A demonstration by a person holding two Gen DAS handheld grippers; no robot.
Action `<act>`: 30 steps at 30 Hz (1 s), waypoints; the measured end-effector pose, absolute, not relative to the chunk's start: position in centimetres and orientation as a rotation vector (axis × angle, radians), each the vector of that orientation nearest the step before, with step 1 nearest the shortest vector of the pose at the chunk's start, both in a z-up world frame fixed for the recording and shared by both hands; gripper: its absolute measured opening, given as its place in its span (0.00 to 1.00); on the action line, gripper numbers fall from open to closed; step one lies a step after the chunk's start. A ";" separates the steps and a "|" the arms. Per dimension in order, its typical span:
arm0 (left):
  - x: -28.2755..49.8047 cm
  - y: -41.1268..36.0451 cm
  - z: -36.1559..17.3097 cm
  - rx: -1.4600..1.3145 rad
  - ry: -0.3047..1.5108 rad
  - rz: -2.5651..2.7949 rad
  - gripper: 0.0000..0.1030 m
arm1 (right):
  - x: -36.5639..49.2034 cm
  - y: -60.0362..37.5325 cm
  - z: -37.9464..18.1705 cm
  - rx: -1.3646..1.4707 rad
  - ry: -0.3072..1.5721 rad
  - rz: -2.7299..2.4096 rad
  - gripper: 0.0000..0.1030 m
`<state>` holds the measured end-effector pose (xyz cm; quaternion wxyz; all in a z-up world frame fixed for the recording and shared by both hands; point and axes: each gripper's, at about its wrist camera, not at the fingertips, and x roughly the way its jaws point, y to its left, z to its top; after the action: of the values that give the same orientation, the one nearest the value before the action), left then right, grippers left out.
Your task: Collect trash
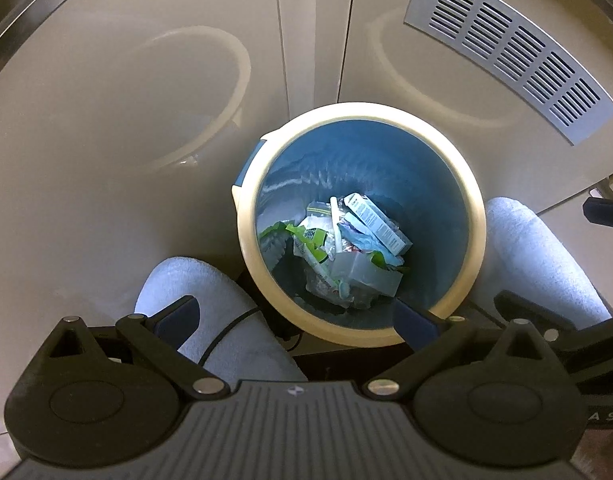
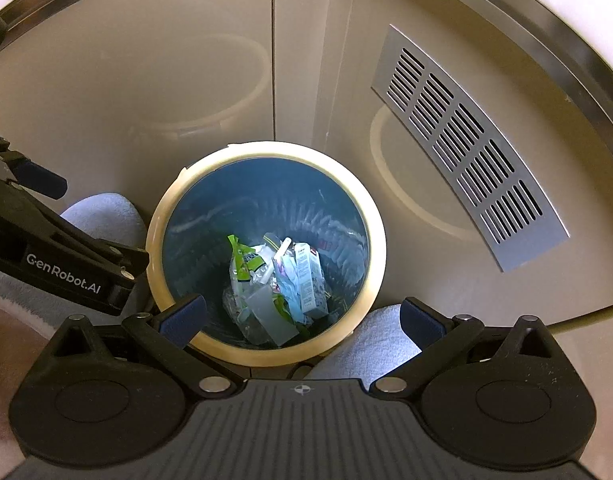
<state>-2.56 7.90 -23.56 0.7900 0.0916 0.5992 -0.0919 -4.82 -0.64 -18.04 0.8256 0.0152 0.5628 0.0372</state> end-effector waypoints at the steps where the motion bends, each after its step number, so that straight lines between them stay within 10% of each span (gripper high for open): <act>1: -2.5 7.9 -23.6 0.197 1.292 -0.197 1.00 | -4.8 -0.6 -18.0 0.032 1.195 0.079 1.00; 30: -2.8 8.2 -22.9 0.232 1.277 -0.190 1.00 | -5.4 -0.7 -16.8 0.041 1.157 0.058 1.00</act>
<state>-2.82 8.17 -22.89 0.7925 0.1079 0.5937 -0.0884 -5.37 -0.66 -16.82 0.8367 0.0194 0.5467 0.0275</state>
